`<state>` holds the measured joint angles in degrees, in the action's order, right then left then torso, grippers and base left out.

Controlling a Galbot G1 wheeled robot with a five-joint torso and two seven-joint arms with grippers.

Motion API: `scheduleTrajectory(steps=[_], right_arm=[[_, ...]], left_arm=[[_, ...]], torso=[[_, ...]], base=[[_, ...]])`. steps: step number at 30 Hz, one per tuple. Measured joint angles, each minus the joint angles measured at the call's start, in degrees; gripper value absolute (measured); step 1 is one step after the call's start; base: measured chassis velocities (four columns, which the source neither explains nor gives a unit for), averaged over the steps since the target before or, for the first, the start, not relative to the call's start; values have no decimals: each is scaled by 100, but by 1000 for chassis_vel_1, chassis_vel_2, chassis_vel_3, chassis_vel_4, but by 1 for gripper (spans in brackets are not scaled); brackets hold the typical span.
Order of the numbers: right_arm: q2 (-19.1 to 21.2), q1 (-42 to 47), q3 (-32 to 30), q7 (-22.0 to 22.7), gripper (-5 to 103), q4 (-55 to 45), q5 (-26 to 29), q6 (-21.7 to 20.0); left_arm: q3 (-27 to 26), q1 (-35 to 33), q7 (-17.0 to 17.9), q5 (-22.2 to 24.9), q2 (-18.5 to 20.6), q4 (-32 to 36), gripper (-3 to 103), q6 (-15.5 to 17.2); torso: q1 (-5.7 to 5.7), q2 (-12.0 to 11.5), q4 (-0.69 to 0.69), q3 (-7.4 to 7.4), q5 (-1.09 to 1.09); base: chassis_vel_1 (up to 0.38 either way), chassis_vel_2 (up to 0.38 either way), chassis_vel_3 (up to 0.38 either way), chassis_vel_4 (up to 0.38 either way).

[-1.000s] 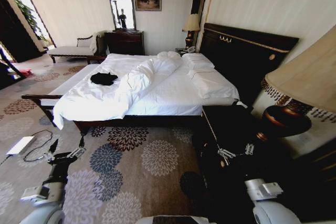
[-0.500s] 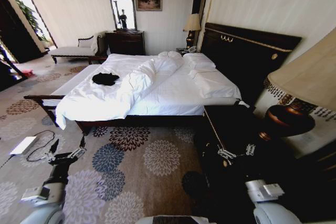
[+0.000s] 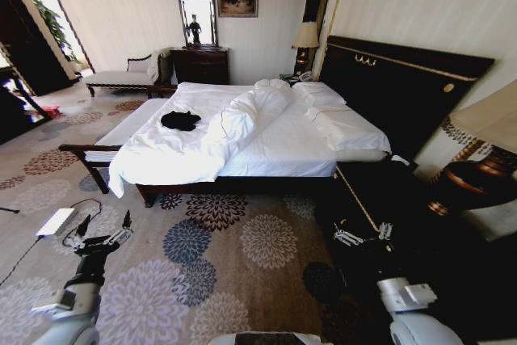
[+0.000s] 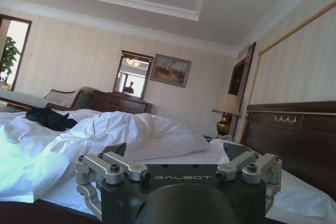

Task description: Fold the clothes on the bed.

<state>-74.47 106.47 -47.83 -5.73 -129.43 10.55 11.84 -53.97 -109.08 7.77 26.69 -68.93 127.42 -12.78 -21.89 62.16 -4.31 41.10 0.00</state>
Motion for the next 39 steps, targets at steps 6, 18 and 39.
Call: scheduleTrajectory(steps=[6,18,39], right_arm=[[-4,-20,53,6,100,49,52,58],[5,8,2,-341,100,143,163,258],[107,-145,31,-357,100,388,175,328]], left_arm=[[18,-17,1,-28,-61,-8,100,-3],[72,-2,-9,-51,-40,-77,100,-16],[117,85,5,-90,-57,-126,100,51]], torso=[[0,0,0,0,-4],[0,0,-1,0,3],[0,0,0,1,0]], base=[[201,203,-184,-192],[0,5,-7,-12],[-133,139,135,-137]])
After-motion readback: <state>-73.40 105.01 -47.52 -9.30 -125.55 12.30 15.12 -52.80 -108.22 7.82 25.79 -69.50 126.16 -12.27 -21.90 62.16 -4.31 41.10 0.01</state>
